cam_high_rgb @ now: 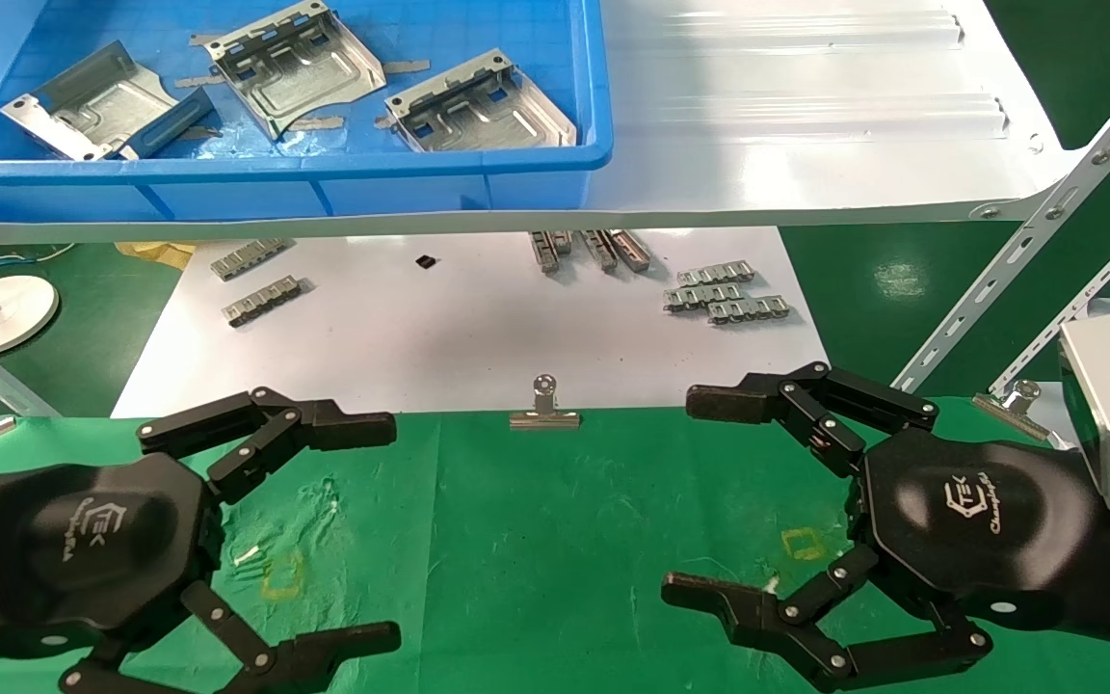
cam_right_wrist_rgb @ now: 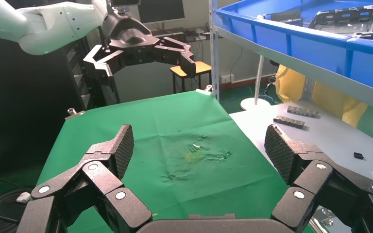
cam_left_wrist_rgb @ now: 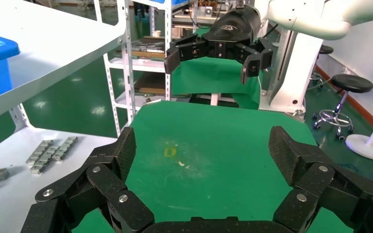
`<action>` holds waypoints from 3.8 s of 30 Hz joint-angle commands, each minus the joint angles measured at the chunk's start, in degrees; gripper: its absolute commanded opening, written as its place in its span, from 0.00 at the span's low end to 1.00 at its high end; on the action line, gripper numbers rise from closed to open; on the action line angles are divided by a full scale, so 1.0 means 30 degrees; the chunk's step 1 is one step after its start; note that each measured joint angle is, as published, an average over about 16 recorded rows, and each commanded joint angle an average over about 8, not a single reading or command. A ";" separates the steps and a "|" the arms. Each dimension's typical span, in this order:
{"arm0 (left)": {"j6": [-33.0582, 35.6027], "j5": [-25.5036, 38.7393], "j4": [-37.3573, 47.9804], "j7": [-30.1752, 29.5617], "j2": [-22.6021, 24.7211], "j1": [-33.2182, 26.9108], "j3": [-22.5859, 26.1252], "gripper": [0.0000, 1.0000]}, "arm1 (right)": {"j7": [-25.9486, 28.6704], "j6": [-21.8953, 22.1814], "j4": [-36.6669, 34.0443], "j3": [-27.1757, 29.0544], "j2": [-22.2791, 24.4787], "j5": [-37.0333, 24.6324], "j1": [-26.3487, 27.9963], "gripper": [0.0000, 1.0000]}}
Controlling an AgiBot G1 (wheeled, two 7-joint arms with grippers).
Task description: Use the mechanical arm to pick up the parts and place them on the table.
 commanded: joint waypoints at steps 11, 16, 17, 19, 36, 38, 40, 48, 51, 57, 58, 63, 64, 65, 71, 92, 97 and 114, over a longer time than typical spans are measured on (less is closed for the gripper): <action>0.0000 0.0000 0.0000 0.0000 0.0000 0.0000 0.0000 1.00 | 0.0000 0.0000 0.0000 0.0000 0.0000 0.0000 0.0000 0.18; 0.0000 0.0000 0.0000 0.0000 0.0000 0.0000 0.0000 1.00 | 0.0000 0.0000 0.0000 0.0000 0.0000 0.0000 0.0000 0.00; 0.0000 0.0000 0.0000 0.0000 0.0000 0.0000 0.0000 1.00 | 0.0000 0.0000 0.0000 0.0000 0.0000 0.0000 0.0000 0.00; 0.0000 0.0000 0.0000 0.0000 0.0000 0.0000 0.0000 1.00 | 0.0000 0.0000 0.0000 0.0000 0.0000 0.0000 0.0000 0.00; 0.0000 0.0000 0.0000 0.0000 0.0000 0.0000 0.0000 1.00 | 0.0000 0.0000 0.0000 0.0000 0.0000 0.0000 0.0000 0.00; 0.0000 0.0000 0.0000 0.0000 0.0000 0.0000 0.0000 1.00 | 0.0000 0.0000 0.0000 0.0000 0.0000 0.0000 0.0000 0.00; 0.0000 0.0000 0.0000 0.0000 0.0000 0.0000 0.0000 1.00 | 0.0000 0.0000 0.0000 0.0000 0.0000 0.0000 0.0000 0.00; 0.0000 0.0000 0.0000 0.0000 0.0000 0.0000 0.0000 1.00 | 0.0000 0.0000 0.0000 0.0000 0.0000 0.0000 0.0000 0.00; 0.0001 -0.0002 -0.0007 -0.0005 -0.0002 0.0006 0.0000 1.00 | 0.0000 0.0001 0.0000 0.0000 0.0000 0.0000 0.0000 0.00; -0.0133 0.0138 0.0122 -0.0071 -0.0033 -0.0315 -0.0024 1.00 | 0.0000 0.0000 0.0000 0.0000 0.0000 0.0000 0.0000 0.00; -0.0210 0.0204 0.0186 -0.0083 -0.0045 -0.0503 -0.0054 1.00 | 0.0000 0.0000 0.0000 0.0000 0.0000 0.0000 0.0000 0.00; -0.0732 0.0666 0.0988 -0.0278 0.0105 -0.2320 -0.0215 1.00 | 0.0000 0.0000 -0.0001 0.0000 0.0000 0.0000 0.0000 0.00; -0.0833 0.0832 0.1289 -0.0329 0.0213 -0.2859 -0.0203 1.00 | 0.0000 0.0000 -0.0001 0.0000 0.0000 0.0000 0.0000 0.00; -0.0936 0.1042 0.1655 -0.0392 0.0351 -0.3456 -0.0162 1.00 | 0.0000 0.0000 -0.0001 0.0000 0.0000 0.0000 0.0000 0.00; -0.1952 0.3734 0.5417 -0.0465 0.2038 -0.8069 0.0841 1.00 | 0.0000 0.0000 -0.0001 0.0000 0.0000 0.0000 0.0000 0.00; -1.1467 1.2431 2.1418 0.2694 0.9919 -1.8302 0.4724 0.17 | 0.0000 0.0000 -0.0001 -0.0001 0.0000 0.0000 0.0000 0.80; -1.1720 1.3144 2.2642 0.2738 1.0385 -1.8910 0.5199 0.00 | 0.0000 0.0000 -0.0001 -0.0001 0.0000 0.0000 0.0000 1.00; -1.0882 1.3904 2.4144 0.2524 1.0534 -1.9592 0.5736 0.00 | 0.0000 0.0000 -0.0001 -0.0001 0.0000 0.0000 0.0000 1.00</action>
